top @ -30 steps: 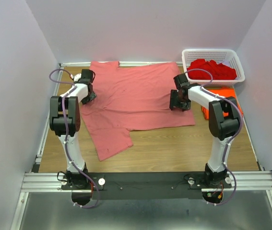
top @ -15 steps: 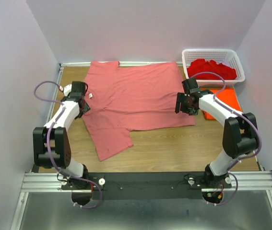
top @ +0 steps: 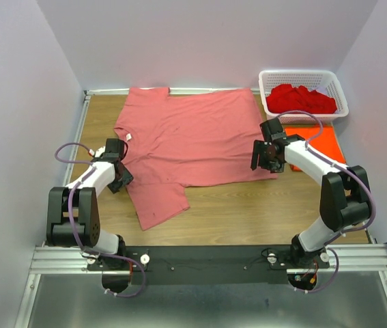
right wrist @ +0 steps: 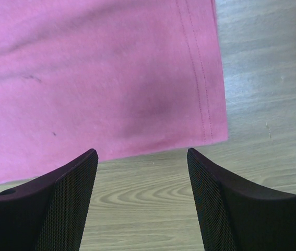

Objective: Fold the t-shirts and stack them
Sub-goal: Fold the tshirt

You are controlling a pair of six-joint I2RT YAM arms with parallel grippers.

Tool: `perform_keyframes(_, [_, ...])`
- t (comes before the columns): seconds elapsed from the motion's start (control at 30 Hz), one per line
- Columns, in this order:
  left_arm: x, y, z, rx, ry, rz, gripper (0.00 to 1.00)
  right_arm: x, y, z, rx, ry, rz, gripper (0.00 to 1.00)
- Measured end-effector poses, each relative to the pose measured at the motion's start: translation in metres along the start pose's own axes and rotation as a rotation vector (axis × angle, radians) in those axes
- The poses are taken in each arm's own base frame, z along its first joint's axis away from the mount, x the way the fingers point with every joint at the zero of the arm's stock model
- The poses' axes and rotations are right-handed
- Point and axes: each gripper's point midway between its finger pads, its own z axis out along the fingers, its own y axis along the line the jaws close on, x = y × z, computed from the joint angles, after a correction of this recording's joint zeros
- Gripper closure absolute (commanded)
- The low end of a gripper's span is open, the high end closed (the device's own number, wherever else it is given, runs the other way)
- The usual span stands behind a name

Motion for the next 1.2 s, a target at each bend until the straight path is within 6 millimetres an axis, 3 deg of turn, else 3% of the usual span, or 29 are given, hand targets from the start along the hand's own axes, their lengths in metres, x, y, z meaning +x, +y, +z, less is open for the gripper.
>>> perform_keyframes(0.33, [-0.001,-0.005,0.0,0.046,-0.027,-0.02,0.59,0.021,-0.008,0.007,0.024,0.047,0.006,0.23])
perform_keyframes(0.47, [0.001,-0.008,0.0,0.072,-0.033,-0.032,0.72,0.031,-0.015,0.011,0.046,0.067,0.036,0.23])
perform_keyframes(0.67, [0.002,-0.011,0.0,0.099,-0.039,-0.04,0.84,0.033,-0.03,0.011,0.068,0.069,0.127,0.23])
perform_keyframes(0.77, [0.003,-0.012,0.0,0.11,-0.04,-0.043,0.99,0.028,-0.034,0.008,0.069,0.05,0.166,0.23])
perform_keyframes(0.97, [0.004,-0.012,-0.002,0.119,-0.038,-0.047,1.0,0.022,-0.04,0.008,0.072,0.032,0.226,0.15])
perform_keyframes(1.2, [0.012,-0.005,-0.007,0.103,-0.016,-0.043,1.0,0.024,-0.045,0.011,0.083,0.035,0.281,0.21])
